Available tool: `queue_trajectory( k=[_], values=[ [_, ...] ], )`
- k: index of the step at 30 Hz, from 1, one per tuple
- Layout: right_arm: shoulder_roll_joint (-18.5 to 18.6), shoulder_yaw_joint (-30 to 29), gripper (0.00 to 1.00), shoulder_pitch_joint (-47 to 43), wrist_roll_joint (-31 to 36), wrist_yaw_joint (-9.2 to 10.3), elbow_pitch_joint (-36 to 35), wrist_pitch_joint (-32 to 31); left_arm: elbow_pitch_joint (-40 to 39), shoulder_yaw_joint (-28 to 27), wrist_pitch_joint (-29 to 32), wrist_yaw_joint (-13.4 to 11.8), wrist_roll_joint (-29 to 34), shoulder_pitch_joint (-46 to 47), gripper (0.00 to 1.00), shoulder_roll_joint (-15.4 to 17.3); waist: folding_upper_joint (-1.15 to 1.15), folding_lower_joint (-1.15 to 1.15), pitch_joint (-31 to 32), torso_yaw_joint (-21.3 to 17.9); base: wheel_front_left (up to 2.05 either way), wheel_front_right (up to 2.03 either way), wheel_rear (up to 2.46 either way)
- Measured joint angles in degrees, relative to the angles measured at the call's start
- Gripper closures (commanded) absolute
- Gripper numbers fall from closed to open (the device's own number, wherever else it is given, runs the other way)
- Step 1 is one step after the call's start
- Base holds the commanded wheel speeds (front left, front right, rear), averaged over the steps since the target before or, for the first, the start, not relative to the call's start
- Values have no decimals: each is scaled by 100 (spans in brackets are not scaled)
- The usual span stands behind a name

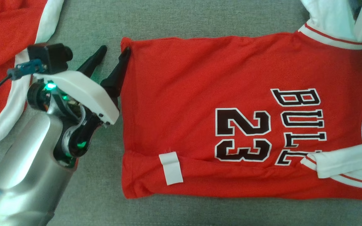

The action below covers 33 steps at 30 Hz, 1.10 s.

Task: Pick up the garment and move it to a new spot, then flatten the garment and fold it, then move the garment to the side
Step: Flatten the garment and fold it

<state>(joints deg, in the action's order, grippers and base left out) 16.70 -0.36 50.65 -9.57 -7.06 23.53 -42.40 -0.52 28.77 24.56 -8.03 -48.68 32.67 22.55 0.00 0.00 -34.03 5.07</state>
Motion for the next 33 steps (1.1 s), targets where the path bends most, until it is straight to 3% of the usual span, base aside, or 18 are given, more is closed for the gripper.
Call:
queue_trajectory(
  k=[19,20,21,22,23,33],
  values=[
    [-32,236,0,537,-189,0,722,265,220,279,178,276,33,424,0,-162,0,0,-64,-61,0,0,0],
    [-35,259,0,547,-214,0,737,266,231,291,205,276,33,447,2,-160,0,0,-65,-68,0,0,0],
    [-37,289,0,555,-237,0,746,268,238,294,212,276,33,463,38,-160,0,0,-68,-75,0,0,0],
    [-40,327,13,567,-272,0,759,270,255,294,212,275,34,470,64,-162,0,0,-74,-82,0,0,0],
    [-49,336,100,583,-315,0,777,302,275,294,212,275,34,475,100,-160,0,0,-80,-89,0,0,0],
    [-305,169,100,612,-1018,0,820,843,229,353,63,347,83,400,100,-154,0,1,67,-216,0,0,0]
  ],
)
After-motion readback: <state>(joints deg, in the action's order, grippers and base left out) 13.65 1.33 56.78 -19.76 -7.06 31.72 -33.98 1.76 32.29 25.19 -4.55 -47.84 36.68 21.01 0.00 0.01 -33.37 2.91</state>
